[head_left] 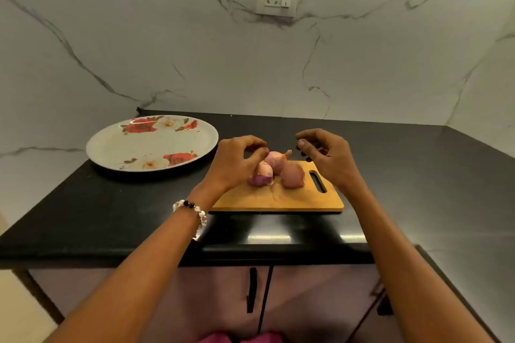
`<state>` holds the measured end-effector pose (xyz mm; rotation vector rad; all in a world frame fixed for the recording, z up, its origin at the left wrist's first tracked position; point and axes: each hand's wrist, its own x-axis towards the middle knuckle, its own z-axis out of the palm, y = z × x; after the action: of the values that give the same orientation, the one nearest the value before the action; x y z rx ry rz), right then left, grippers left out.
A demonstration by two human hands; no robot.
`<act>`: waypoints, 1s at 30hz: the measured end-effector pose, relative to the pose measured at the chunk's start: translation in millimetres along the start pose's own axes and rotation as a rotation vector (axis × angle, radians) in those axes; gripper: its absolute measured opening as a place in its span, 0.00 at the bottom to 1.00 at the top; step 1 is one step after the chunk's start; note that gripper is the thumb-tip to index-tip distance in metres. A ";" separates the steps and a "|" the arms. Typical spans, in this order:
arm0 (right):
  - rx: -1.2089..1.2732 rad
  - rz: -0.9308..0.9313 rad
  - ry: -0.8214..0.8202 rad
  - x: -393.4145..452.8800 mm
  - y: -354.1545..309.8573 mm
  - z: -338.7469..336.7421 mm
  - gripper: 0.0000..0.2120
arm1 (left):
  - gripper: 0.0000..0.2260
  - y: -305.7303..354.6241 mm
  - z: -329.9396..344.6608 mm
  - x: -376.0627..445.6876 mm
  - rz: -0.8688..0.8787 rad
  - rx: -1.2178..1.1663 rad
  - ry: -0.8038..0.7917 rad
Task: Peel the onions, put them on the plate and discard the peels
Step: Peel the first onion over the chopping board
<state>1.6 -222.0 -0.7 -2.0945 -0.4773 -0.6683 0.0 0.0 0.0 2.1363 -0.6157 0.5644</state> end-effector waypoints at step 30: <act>-0.194 -0.183 -0.139 -15.8 27.1 16.0 0.21 | 0.22 -35.3 17.1 16.2 0.217 0.104 -0.265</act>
<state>8.8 -225.2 -35.0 -2.3098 -0.7136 -0.6994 36.9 1.6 -20.9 2.2776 -0.9934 0.4398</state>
